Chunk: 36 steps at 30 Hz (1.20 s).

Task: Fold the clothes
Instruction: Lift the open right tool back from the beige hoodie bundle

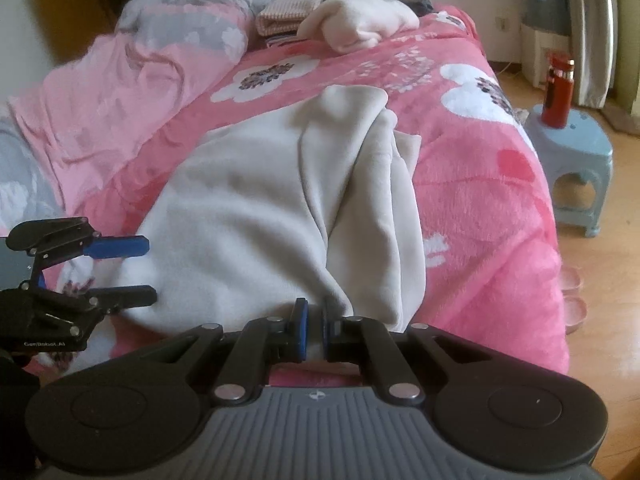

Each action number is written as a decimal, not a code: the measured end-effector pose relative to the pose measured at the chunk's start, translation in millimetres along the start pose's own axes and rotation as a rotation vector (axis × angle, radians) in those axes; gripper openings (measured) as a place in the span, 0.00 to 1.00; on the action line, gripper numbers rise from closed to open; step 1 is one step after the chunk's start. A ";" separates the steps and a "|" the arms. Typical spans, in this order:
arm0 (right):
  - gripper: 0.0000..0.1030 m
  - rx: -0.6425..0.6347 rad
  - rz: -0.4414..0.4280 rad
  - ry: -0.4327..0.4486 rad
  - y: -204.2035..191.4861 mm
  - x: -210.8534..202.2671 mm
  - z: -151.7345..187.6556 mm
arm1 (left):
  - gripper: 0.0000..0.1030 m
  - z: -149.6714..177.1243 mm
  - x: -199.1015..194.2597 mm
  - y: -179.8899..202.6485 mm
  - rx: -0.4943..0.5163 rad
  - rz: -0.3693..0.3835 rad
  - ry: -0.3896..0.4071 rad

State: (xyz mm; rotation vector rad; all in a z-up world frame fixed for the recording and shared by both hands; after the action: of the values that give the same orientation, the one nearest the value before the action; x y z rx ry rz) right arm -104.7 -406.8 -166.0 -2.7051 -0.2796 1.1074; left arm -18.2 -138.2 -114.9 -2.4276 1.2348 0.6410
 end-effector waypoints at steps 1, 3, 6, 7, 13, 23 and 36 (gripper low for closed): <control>0.05 -0.005 0.010 -0.004 -2.5 -1.3 -1.4 | 0.46 0.8 -0.2 0.3 0.005 -0.001 0.002; 0.06 -0.048 0.036 0.011 -12.7 -9.0 -9.8 | 0.46 1.2 -0.6 -0.9 0.008 0.004 0.002; 0.06 -0.098 0.026 0.063 -30.6 -23.2 -24.9 | 0.46 3.3 -0.6 -4.2 -0.005 0.013 0.001; 0.06 -0.109 0.009 0.083 -37.7 -27.6 -30.1 | 0.46 3.5 -0.7 -4.5 -0.008 0.014 0.001; 0.06 -0.228 -0.015 -0.009 -63.1 1.6 -17.0 | 0.46 4.8 -2.0 -4.3 -0.008 0.020 0.002; 0.06 -0.243 0.035 -0.026 -65.0 7.2 -18.7 | 0.46 6.2 -2.1 -4.4 -0.004 0.023 -0.003; 0.05 -0.266 0.079 -0.015 -46.9 32.4 -10.3 | 0.46 -13.2 -14.1 -19.5 -0.075 0.056 0.022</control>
State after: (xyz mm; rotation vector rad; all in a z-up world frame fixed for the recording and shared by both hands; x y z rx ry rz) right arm -79.3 -354.7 -168.4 -2.9640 -0.3471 1.1892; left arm -6.4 -124.3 -94.4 -2.4753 1.3136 0.6901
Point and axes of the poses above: each gripper's, at about its wrist camera, not at the fingertips, and x roughly the way its jaws point, y to its right, z to its underside, the point moved 4 cm from there along x, roughly the way its jaws point, and after that the axes turned 6 degrees about y, right-handed, at the moved point
